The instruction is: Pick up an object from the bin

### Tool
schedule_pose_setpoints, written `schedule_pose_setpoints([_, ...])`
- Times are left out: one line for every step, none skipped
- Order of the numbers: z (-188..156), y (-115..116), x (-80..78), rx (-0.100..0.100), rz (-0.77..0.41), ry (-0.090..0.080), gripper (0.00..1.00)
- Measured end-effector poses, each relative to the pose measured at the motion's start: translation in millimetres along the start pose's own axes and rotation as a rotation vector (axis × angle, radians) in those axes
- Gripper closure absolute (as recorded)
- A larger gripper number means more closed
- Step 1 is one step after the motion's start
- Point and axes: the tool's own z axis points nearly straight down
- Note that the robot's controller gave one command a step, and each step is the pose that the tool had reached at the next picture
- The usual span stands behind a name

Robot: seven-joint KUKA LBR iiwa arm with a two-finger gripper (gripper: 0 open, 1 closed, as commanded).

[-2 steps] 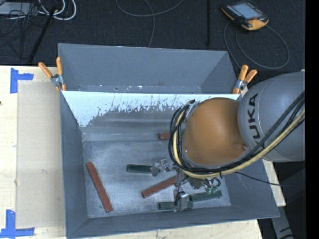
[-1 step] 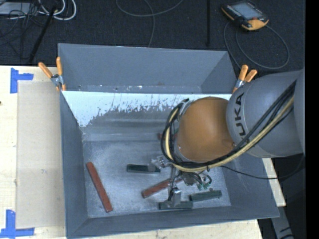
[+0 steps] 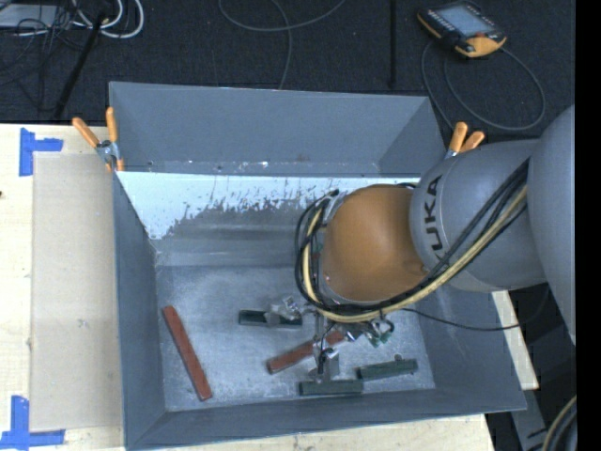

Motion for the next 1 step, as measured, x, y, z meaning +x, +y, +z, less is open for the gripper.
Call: schedule_pose_setpoints([19.4,5.7,29.2,0.001,0.371,-0.006,1.0])
